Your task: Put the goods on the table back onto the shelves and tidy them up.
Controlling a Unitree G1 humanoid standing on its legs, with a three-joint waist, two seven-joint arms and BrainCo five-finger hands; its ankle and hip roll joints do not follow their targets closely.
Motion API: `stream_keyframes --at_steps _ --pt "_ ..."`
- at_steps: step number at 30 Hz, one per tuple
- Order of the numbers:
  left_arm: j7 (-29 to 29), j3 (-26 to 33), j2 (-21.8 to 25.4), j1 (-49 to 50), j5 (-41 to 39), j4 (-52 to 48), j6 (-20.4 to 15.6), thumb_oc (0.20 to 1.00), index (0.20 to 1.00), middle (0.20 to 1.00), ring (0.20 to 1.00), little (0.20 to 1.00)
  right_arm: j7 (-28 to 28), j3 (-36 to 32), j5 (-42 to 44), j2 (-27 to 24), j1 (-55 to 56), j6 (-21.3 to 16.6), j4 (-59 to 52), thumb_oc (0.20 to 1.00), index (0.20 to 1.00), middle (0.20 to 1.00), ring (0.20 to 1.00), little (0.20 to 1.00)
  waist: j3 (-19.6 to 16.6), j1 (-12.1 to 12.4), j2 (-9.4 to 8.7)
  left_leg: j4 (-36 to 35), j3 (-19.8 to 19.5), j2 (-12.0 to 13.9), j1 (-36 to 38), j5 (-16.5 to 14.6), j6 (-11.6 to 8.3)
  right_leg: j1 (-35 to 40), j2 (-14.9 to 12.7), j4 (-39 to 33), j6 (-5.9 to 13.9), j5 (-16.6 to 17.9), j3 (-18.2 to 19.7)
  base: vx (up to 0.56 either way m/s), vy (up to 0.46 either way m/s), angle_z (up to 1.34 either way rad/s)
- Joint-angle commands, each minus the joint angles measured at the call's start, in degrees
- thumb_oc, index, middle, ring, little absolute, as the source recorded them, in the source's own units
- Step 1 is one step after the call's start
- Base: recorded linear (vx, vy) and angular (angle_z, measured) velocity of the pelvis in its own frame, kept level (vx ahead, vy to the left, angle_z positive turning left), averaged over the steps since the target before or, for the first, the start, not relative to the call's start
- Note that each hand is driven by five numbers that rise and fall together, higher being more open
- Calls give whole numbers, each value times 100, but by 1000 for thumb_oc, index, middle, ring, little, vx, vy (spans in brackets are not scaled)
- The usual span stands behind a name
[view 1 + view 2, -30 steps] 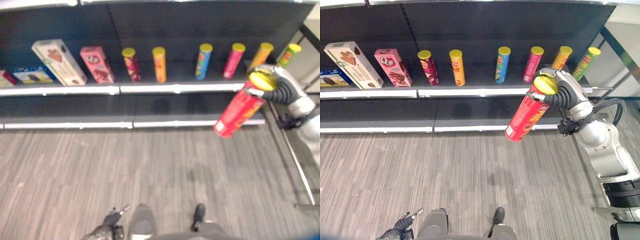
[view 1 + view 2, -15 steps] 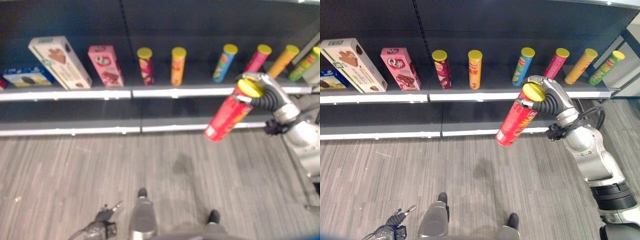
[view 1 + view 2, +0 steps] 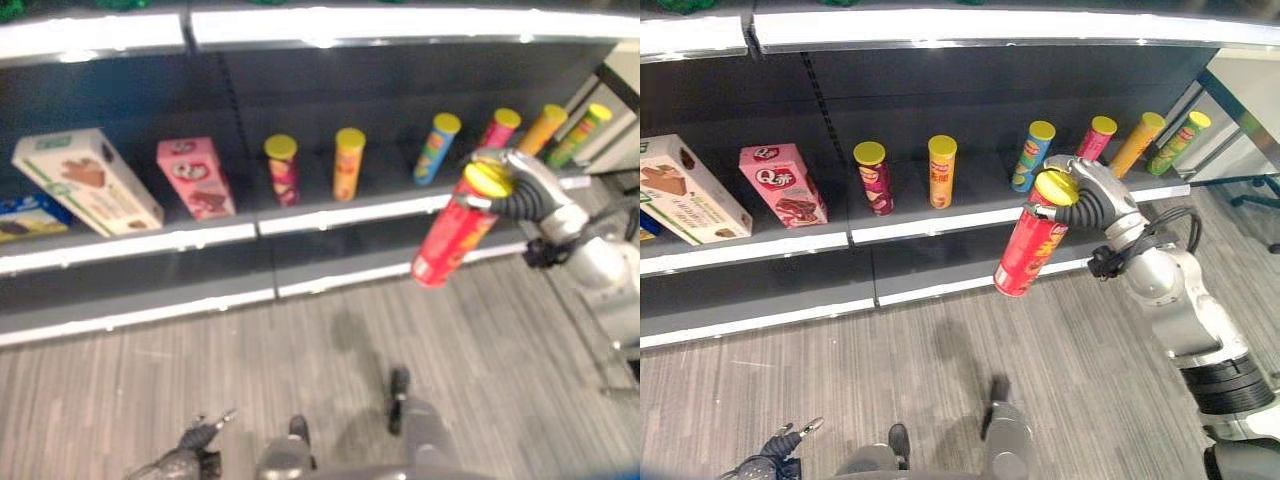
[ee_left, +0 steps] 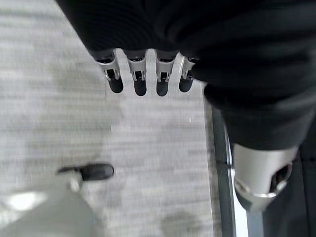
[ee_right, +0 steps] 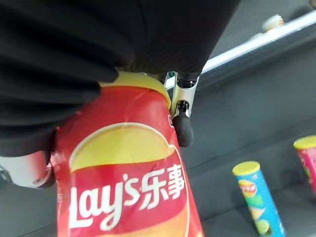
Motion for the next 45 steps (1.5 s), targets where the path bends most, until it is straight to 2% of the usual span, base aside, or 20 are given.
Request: stream_keyframes --at_steps 1,3,4,9,10,11,15,23,30,33,38,45 --pt "-18 -178 108 103 179 -224 -86 1000 1000 1000 1000 1000 -243 -330 -82 -640 -558 -154 -190 200 200 200 200 200 -56 79 298 -304 -1021 198 42 291 -667 437 154 -22 106 480 185 219 -26 110" --pt "-62 -213 34 77 239 -240 -74 1000 1000 1000 1000 1000 -112 -455 -242 -756 -349 -156 -333 200 200 200 200 200 -119 85 225 -304 -1164 154 116 223 -670 638 128 -12 54 496 162 237 -86 125" --pt "-56 -241 6 67 246 -265 -75 1000 1000 1000 1000 1000 -94 -583 -223 -830 -216 -149 -349 200 200 200 200 200 -145 61 235 -280 -1194 178 115 219 -701 705 127 -42 51 526 62 134 -84 128" --pt "-56 -244 7 67 245 -265 -75 1000 1000 1000 1000 1000 -93 -590 -223 -830 -207 -149 -353 200 200 200 200 200 -145 62 236 -279 -1197 179 115 219 -701 707 127 -43 51 527 58 38 -35 32" --pt "-79 -384 -117 -20 299 -435 -26 1000 1000 1000 1000 1000 -152 -1157 -347 -967 397 -131 -492 200 200 200 200 200 -100 -132 249 283 -424 354 -382 253 -853 993 -167 -14 53 416 -599 139 -162 -32" --pt "-42 -424 -112 -33 384 -430 -21 1000 1000 1000 1000 1000 -146 -1246 -505 -924 510 -170 -655 200 200 200 200 200 -100 -159 301 429 -413 337 -488 148 -827 931 -144 80 20 349 -581 149 -161 5" --pt "-16 -364 -125 -15 396 -412 1 1000 1000 1000 1000 1000 -114 -1349 -679 -764 742 -211 -882 200 200 200 200 200 -40 -219 320 603 -313 251 -569 -10 -748 757 -166 228 -6 293 -426 12 19 77" --pt "46 -308 -96 -5 358 -436 -41 1000 1000 1000 1000 1000 -296 -1276 -1142 -409 807 -268 -1037 200 200 200 200 200 204 -322 354 702 -178 65 -633 -210 -602 403 -335 437 72 474 -130 -38 53 -29" --pt "132 -375 -15 -122 288 -582 -112 1000 1000 1000 1000 1000 -547 -959 -1421 -387 274 -256 -867 200 200 200 200 200 594 -291 315 1176 -108 -66 -966 -424 -504 5 -517 663 117 631 84 -102 39 -12" --pt "206 -387 79 -183 172 -738 -191 1000 1000 1000 1000 1000 -772 -789 -1502 -461 -127 -232 -698 200 200 200 200 200 823 -238 309 1550 -127 -111 -1255 -543 -491 -181 -605 771 91 682 81 -117 -16 -11" --pt "294 -409 124 -225 28 -842 -220 1000 1000 1000 1000 1000 -1026 -765 -1666 -520 -366 -150 -567 200 200 200 200 200 986 -207 357 1897 -184 -135 -1578 -618 -535 -347 -706 886 71 687 55 -63 -28 10" --pt "294 -480 75 -216 44 -845 -212 1000 1000 1000 1000 1000 -1093 -819 -1749 -428 -279 -148 -590 200 200 200 200 200 980 -194 393 1973 -217 -111 -1670 -634 -563 -388 -734 921 69 674 -2 -13 -19 8"
